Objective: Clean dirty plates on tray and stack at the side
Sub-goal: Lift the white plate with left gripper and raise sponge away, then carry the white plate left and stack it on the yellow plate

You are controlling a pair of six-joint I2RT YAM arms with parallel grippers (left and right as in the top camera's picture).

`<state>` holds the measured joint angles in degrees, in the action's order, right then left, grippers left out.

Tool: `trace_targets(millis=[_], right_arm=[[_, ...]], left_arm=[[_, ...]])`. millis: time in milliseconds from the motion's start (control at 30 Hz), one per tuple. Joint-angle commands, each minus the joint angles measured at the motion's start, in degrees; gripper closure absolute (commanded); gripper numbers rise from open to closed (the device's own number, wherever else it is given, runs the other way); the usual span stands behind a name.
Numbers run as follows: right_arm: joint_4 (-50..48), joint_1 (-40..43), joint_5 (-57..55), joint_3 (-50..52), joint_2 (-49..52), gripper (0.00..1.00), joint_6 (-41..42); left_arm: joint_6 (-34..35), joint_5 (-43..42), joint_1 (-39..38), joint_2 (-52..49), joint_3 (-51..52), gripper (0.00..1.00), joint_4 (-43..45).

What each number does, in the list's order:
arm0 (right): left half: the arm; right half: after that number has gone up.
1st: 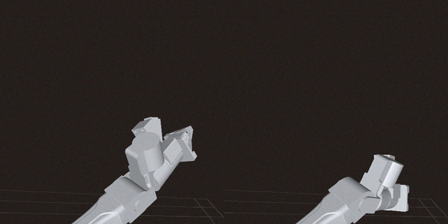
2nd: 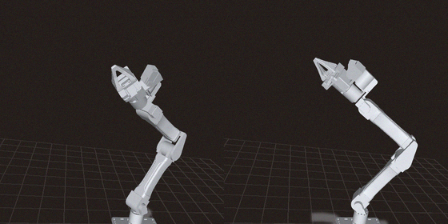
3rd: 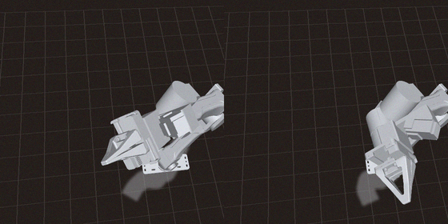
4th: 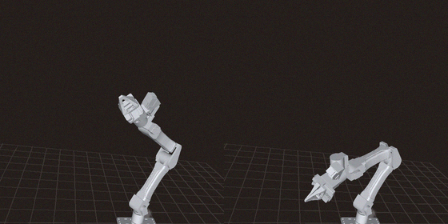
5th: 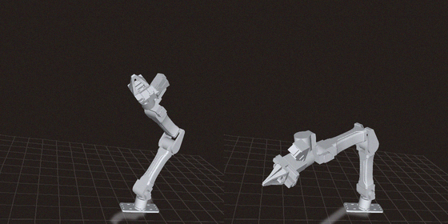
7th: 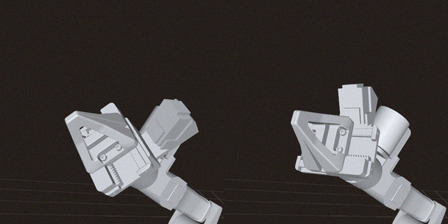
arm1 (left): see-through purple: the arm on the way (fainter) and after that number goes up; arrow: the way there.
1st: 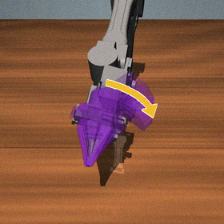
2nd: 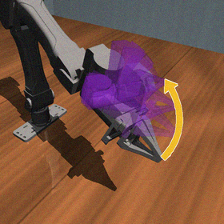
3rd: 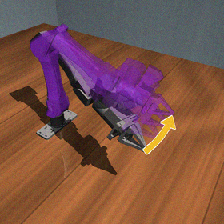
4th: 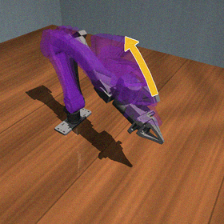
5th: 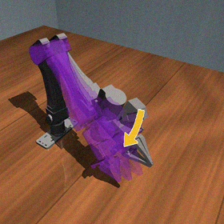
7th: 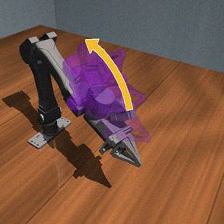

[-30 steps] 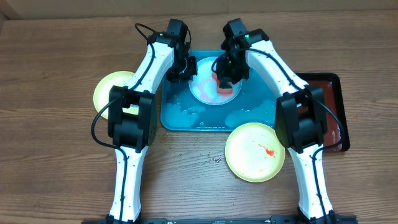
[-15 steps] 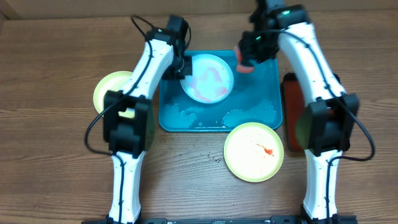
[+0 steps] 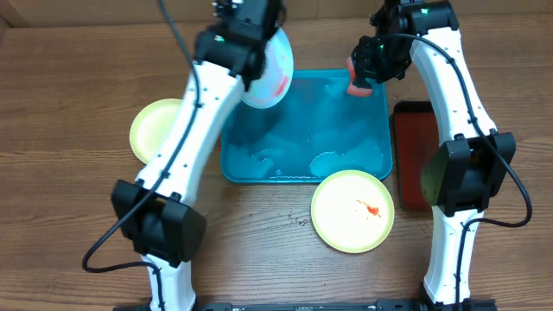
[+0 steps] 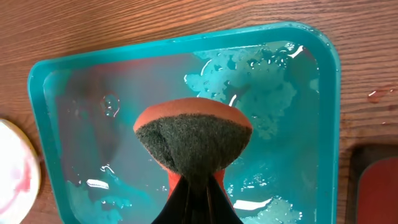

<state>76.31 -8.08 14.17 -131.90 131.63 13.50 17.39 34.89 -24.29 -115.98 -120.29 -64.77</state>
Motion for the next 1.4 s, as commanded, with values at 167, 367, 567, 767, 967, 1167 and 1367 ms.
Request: trace_targets(millis=[167, 367, 567, 767, 967, 1167, 1367], right_arm=[[-0.1, -0.1, -0.2, -1.2, -1.7, 0.96, -0.2], [0.5, -0.1, -0.2, -1.2, -1.7, 0.96, -0.2], [0.5, -0.1, -0.2, -1.2, -1.7, 0.96, -0.2], [0.5, -0.1, -0.2, -1.2, -1.7, 0.96, -0.2], [0.5, -0.1, -0.2, -1.2, -1.7, 0.96, -0.2], [0.5, -0.1, -0.2, -1.2, -1.7, 0.96, -0.2], [0.6, -0.1, -0.2, -1.2, -1.7, 0.96, -0.2]], left_arm=[[8.3, 26.1, -5.9, -0.3, 0.0, 0.96, -1.4], [16.5, 35.5, -8.4, -0.3, 0.0, 0.96, -6.1], [17.2, 41.4, -10.8, -0.3, 0.0, 0.96, -6.4], [17.4, 45.7, -12.2, -0.3, 0.0, 0.96, -7.0], [17.4, 48.0, -13.3, -0.3, 0.0, 0.96, -7.3], [17.5, 47.6, -13.6, -0.3, 0.0, 0.96, -7.5], [25.5, 37.6, -11.3, 0.1, 0.0, 0.96, -16.4]])
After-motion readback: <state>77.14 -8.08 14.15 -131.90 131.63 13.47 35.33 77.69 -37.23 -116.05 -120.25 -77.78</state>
